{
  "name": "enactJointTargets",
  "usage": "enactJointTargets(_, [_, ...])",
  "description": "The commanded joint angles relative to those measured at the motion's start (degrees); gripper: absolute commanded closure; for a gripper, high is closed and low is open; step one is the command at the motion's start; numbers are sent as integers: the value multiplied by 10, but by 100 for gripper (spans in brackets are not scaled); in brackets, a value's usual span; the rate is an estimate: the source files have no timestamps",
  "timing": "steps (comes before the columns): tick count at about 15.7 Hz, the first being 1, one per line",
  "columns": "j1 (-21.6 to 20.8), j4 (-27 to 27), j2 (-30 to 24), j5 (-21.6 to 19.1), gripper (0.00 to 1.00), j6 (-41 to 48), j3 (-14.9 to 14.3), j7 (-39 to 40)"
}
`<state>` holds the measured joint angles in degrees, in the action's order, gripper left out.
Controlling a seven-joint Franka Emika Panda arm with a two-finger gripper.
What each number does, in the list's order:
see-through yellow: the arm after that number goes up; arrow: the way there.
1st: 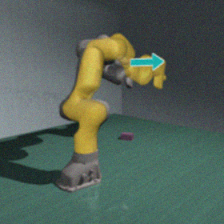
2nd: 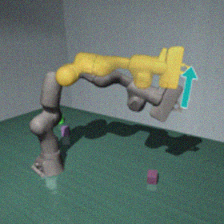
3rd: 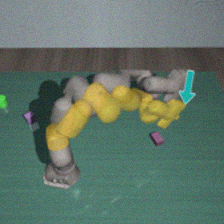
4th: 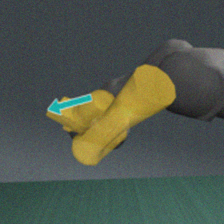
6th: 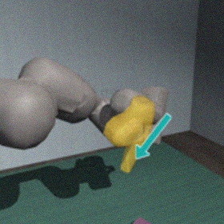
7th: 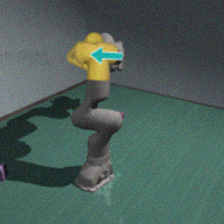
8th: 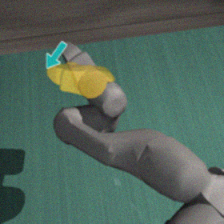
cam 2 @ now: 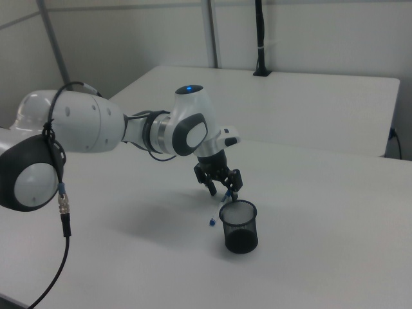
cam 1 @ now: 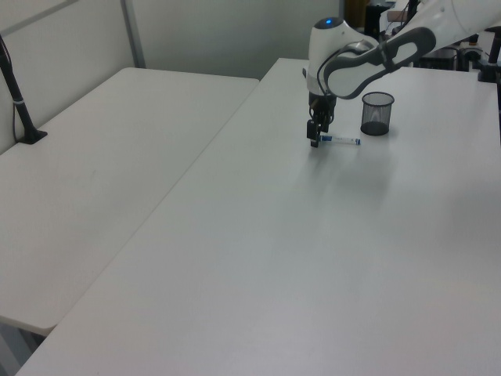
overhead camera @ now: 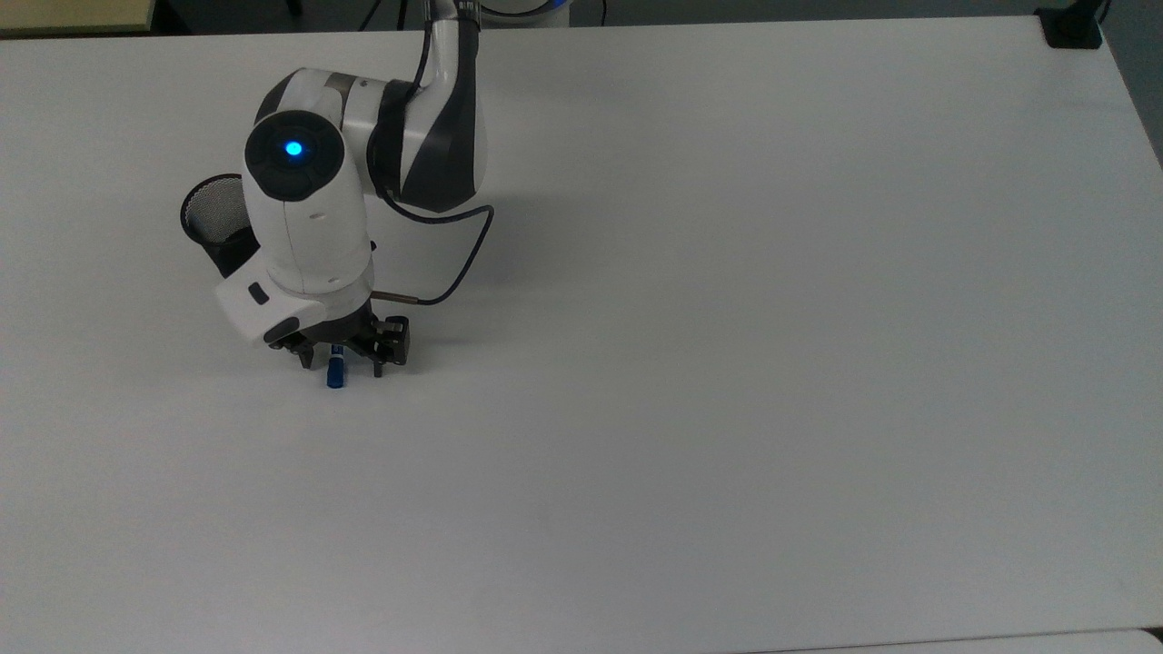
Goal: Insert the marker
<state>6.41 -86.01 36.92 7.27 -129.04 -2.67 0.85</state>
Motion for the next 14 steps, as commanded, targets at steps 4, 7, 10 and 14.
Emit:
enactJointTargets(4, [-6, 43, 32, 2, 65, -13, -1, 5])
enactJointTargets(7, [-6, 43, 32, 0, 72, -13, 2, 5])
enactJointTargets(10, [-6, 43, 28, -1, 76, -12, 2, 5])
enactJointTargets(14, [-3, 44, -17, -6, 76, -11, 2, 4])
